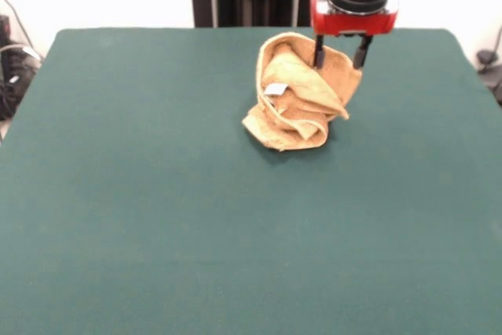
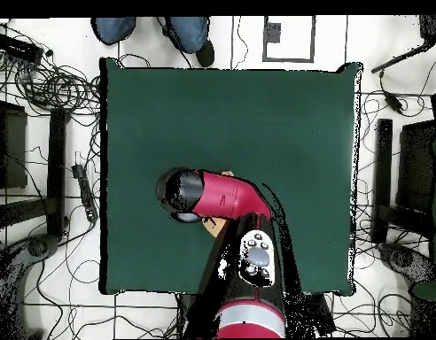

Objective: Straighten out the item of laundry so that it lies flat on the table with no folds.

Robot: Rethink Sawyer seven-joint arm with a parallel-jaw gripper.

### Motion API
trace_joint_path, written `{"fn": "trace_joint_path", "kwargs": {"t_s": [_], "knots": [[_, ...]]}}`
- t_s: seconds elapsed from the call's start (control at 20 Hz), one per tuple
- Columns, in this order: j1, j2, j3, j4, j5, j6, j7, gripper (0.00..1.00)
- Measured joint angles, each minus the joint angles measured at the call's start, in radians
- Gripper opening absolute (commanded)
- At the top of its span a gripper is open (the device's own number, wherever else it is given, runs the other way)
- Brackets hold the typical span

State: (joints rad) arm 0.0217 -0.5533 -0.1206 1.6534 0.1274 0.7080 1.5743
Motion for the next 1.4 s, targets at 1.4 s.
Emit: {"fn": "trace_joint_path", "kwargs": {"t_s": [1.4], "knots": [[0.0, -0.023, 0.0, 0.11, 0.028, -0.028, 0.0, 1.0]]}}
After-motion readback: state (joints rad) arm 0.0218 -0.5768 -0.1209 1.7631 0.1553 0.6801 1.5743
